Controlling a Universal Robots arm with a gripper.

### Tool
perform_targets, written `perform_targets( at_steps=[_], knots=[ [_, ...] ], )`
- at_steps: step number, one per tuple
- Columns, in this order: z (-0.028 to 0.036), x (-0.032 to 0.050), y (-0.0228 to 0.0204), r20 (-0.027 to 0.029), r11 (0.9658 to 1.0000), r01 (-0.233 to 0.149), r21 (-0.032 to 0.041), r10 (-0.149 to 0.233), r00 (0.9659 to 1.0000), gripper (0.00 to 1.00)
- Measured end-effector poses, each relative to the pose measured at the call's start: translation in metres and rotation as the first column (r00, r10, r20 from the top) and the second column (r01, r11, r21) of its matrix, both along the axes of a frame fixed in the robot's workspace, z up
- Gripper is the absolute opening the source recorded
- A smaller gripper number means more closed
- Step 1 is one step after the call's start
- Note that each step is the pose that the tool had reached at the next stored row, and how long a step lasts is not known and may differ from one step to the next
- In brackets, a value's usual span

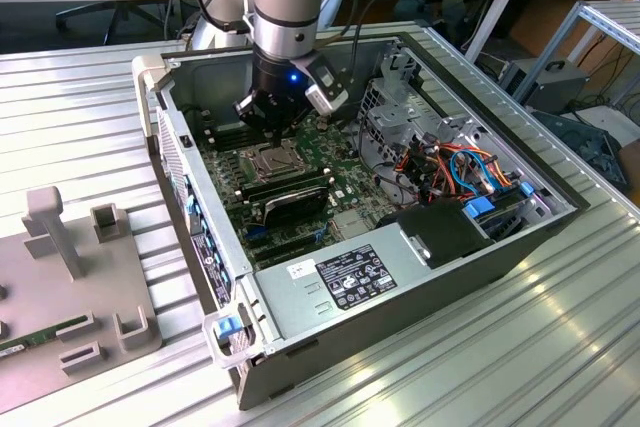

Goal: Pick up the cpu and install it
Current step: 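Install the first cpu locking lever, then install the second cpu locking lever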

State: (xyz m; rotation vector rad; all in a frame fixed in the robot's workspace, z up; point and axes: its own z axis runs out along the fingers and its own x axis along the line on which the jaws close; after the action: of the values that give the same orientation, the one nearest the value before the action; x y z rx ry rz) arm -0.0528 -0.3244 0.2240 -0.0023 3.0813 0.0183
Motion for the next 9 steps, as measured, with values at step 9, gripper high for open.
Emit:
perform_targets(
  at_steps=[9],
  knots=[
    [0.0005, -0.0001, -0.0013, -0.0002, 1.0000, 0.000, -0.0005, 0.000, 1.0000, 0.11]
  ],
)
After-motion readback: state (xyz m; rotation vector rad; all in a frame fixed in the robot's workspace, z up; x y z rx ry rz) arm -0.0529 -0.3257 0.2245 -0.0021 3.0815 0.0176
